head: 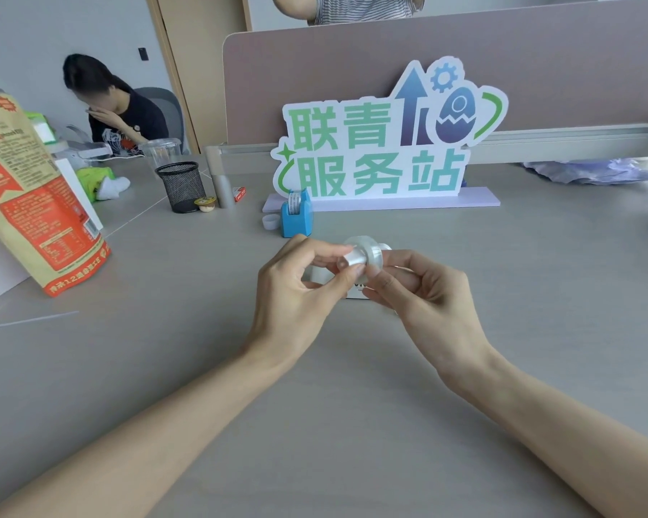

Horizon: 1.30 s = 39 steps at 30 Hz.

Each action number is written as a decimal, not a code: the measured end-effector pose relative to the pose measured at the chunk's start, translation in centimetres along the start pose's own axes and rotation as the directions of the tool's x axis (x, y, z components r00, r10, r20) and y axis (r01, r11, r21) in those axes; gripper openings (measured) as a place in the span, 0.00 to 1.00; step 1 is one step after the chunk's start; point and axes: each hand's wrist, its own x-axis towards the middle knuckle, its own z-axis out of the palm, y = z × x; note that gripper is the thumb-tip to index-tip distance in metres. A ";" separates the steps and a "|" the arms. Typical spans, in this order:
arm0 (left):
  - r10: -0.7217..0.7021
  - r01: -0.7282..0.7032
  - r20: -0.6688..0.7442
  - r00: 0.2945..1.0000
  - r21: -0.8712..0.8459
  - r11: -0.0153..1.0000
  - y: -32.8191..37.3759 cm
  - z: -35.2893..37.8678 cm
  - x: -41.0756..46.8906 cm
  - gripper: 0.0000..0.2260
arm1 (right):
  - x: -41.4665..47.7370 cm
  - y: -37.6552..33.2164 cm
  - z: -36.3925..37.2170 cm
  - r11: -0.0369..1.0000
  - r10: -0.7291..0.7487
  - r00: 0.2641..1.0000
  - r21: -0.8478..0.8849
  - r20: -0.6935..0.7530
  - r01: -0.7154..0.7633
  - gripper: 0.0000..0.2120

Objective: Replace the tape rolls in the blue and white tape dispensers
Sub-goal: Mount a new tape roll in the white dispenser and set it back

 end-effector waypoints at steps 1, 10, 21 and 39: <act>-0.001 0.001 0.008 1.000 0.000 1.000 0.0 0.0 0.0 0.06 | -0.1 0.0 0.0 0.999 -0.019 1.000 -0.025 0.003 0.019 0.05; 0.035 -0.036 0.044 0.998 0.030 0.999 -0.3 0.1 0.2 0.05 | -0.5 0.3 -0.1 0.977 -0.157 0.987 -0.143 0.032 0.160 0.05; -0.011 0.012 0.056 0.998 -0.007 1.000 -0.1 -0.3 0.5 0.07 | -0.1 0.5 -0.1 0.983 -0.115 0.993 -0.146 0.007 0.115 0.05; -0.020 0.020 -0.017 1.000 -0.043 0.999 0.9 0.4 0.1 0.06 | -0.1 0.3 -0.1 0.990 -0.101 0.995 -0.098 -0.013 0.099 0.07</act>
